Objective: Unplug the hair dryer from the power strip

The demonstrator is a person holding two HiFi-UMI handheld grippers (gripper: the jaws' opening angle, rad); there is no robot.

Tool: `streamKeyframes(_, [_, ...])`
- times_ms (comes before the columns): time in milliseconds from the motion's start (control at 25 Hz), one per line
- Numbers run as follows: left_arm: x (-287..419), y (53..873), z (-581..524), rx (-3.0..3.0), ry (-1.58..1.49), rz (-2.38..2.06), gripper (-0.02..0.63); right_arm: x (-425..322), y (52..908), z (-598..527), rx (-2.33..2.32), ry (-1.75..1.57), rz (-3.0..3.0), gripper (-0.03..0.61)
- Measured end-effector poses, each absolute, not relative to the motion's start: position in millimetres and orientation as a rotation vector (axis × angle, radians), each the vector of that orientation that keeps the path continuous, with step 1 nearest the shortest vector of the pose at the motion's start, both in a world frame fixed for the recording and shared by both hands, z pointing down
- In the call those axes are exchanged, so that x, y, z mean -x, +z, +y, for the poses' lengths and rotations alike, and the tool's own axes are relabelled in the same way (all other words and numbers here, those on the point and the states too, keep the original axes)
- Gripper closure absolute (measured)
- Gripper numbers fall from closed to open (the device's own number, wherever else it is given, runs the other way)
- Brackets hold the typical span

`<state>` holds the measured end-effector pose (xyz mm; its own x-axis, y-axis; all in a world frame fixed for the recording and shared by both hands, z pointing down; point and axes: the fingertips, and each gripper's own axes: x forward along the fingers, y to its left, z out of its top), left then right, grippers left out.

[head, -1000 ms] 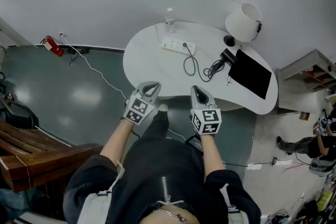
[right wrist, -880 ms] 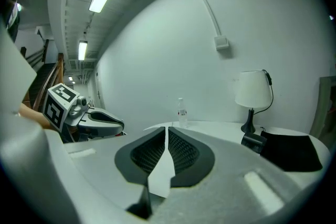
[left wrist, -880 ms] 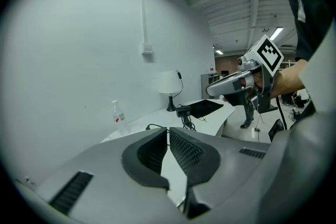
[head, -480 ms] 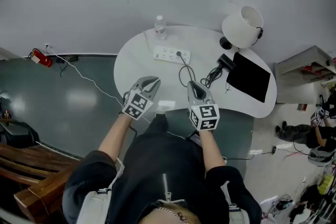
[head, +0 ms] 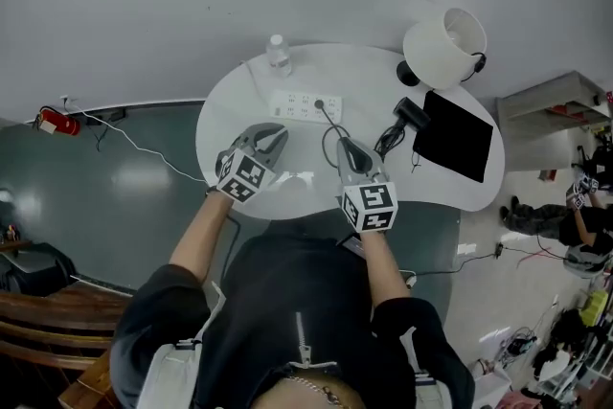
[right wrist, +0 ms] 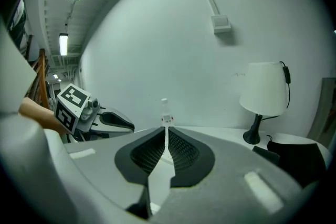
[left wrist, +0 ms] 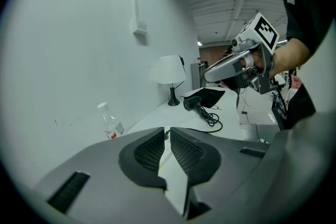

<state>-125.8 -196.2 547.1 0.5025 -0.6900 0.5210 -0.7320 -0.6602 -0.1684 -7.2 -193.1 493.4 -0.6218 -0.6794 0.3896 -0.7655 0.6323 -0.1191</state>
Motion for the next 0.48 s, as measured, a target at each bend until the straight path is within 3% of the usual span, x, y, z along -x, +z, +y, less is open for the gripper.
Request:
streamKeyframes(120, [131.9, 549.5, -212.1, -2.684, 0.888, -1.239, 0.589, 12.5, 496.9, -203.6, -1.181, 0.403, -2.538, 0.569])
streamKeyframes(480, [126.0, 573.5, -242.0, -2.738, 0.990, -1.073, 0.432, 19.0, 507.9, -222.7, -1.189, 0.403, -2.504, 0.570])
